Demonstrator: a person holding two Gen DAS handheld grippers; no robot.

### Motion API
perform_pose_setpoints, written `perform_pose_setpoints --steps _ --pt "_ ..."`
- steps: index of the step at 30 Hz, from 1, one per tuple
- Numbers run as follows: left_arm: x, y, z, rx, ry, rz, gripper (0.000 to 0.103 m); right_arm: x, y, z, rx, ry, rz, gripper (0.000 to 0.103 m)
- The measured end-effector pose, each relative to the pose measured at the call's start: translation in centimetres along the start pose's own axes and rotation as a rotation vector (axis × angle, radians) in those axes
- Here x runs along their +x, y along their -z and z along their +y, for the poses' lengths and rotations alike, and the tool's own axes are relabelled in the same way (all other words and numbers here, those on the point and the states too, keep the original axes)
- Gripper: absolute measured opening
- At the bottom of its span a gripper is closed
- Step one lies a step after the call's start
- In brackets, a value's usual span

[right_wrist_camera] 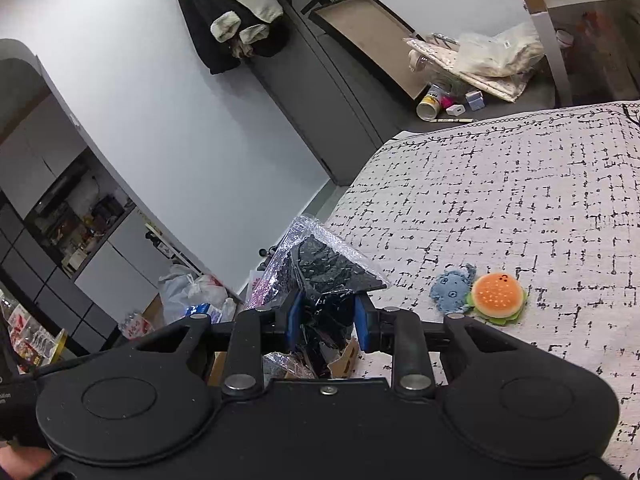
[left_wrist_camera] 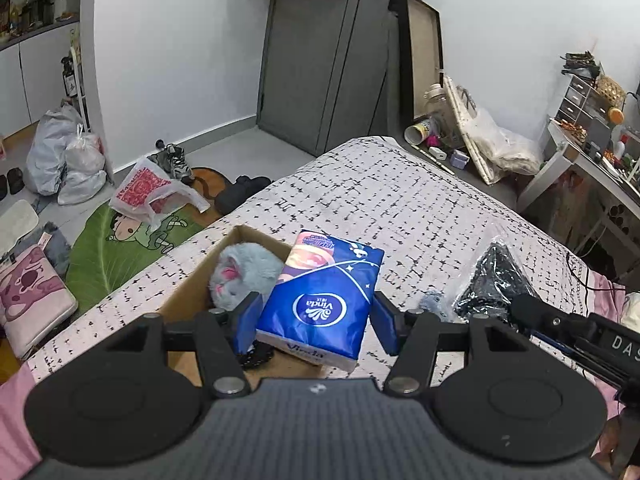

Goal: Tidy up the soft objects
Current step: 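Carry the tissue pack in the left gripper while the right carries the bag over the box, then open the left gripper dropping the tissue pack into the box while the right drops the bag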

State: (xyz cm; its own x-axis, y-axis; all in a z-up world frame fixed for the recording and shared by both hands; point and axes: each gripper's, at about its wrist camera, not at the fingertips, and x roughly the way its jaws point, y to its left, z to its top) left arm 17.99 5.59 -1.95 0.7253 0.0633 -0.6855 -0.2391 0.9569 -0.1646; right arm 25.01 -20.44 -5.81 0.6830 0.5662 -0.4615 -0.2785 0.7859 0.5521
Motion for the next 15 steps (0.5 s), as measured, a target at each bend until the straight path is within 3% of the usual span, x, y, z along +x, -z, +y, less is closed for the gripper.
perform_pose_setpoints --steps 15 --pt "3.3 -0.8 5.1 -0.023 0.023 0.059 0.057 2.8 0.9 3.6 -0.062 0.014 -0.008 0.027"
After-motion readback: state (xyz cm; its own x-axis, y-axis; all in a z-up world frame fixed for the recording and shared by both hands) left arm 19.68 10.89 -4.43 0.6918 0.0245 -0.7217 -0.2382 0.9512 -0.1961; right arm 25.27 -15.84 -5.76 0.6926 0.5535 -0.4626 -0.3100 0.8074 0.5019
